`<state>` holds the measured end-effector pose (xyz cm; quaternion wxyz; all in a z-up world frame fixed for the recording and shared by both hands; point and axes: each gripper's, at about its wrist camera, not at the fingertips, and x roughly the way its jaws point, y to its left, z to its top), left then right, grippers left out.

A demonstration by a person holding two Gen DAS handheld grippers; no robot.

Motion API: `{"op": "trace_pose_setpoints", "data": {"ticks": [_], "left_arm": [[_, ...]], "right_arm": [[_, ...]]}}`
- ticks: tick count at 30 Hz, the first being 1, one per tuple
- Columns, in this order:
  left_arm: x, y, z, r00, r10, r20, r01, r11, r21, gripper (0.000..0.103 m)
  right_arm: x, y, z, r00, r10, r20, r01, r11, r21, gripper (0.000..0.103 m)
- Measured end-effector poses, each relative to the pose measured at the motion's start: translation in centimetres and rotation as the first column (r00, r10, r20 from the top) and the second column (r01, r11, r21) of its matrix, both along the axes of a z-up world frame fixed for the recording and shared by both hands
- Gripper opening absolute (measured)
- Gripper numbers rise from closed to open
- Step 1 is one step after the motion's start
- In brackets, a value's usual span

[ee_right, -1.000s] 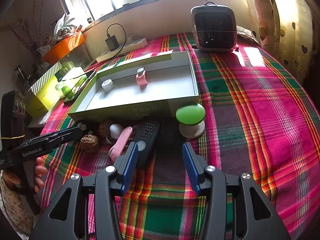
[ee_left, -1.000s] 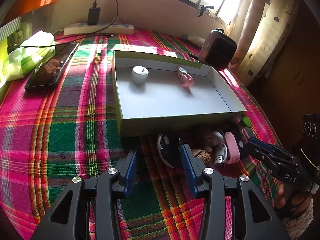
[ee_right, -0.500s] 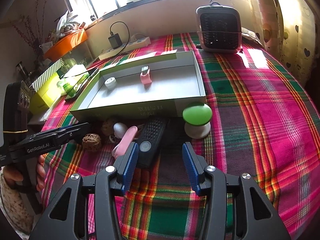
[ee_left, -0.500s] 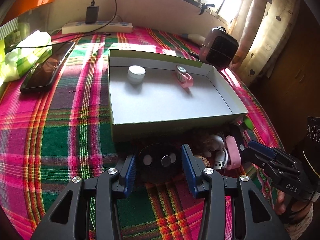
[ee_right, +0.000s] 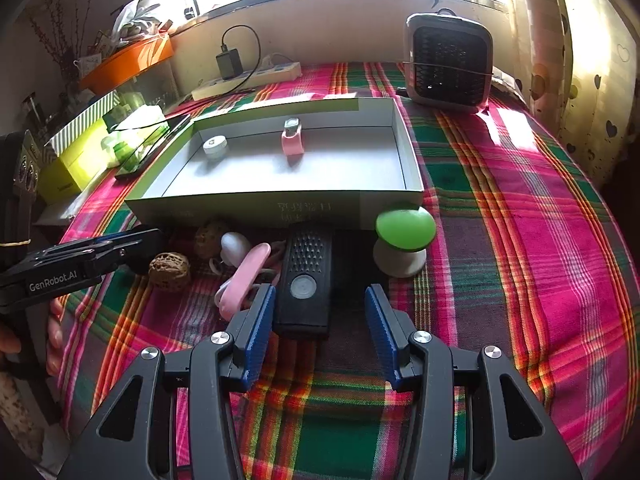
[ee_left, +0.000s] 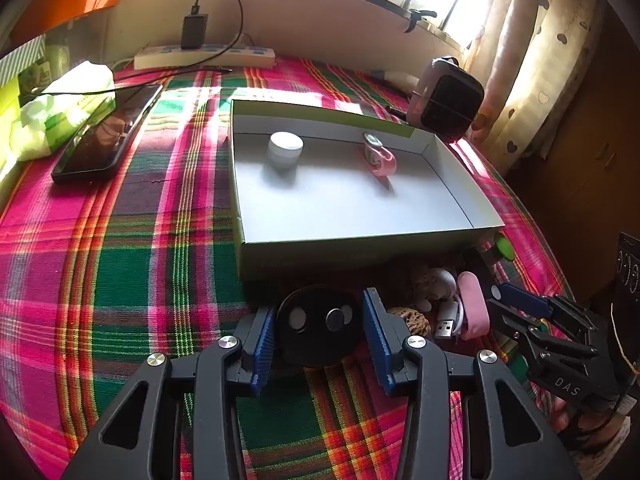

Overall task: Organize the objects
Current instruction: 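Grasp the black round puck with the left gripper while the right gripper grasps the black remote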

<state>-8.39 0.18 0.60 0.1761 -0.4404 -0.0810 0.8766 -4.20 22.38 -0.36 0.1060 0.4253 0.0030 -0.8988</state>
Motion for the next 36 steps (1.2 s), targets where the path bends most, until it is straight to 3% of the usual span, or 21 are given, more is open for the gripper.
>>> {"op": "trace_pose_setpoints", "data": {"ticks": [21, 23, 26, 36], "left_arm": [[-0.1, 0.5, 0.0, 1.000, 0.001, -0.012, -0.001, 0.998, -0.063, 0.037], [0.0, 0.5, 0.0, 1.000, 0.015, -0.015, -0.016, 0.997, -0.078, 0.029], [0.0, 0.2, 0.0, 1.000, 0.024, -0.015, -0.025, 0.997, -0.071, 0.026], [0.1, 0.2, -0.1, 0.999, 0.032, -0.019, -0.034, 0.997, -0.074, 0.024]], "right_arm": [[-1.4, -0.4, -0.4, 0.999, 0.051, 0.003, -0.051, 0.999, 0.018, 0.047], [-1.4, -0.4, -0.4, 0.998, 0.056, 0.002, -0.056, 0.998, 0.017, 0.039], [-1.3, -0.3, -0.4, 0.998, 0.056, 0.001, -0.056, 0.998, 0.012, 0.029], [-1.3, -0.2, -0.3, 0.999, 0.053, 0.001, -0.053, 0.999, -0.003, 0.028]]}}
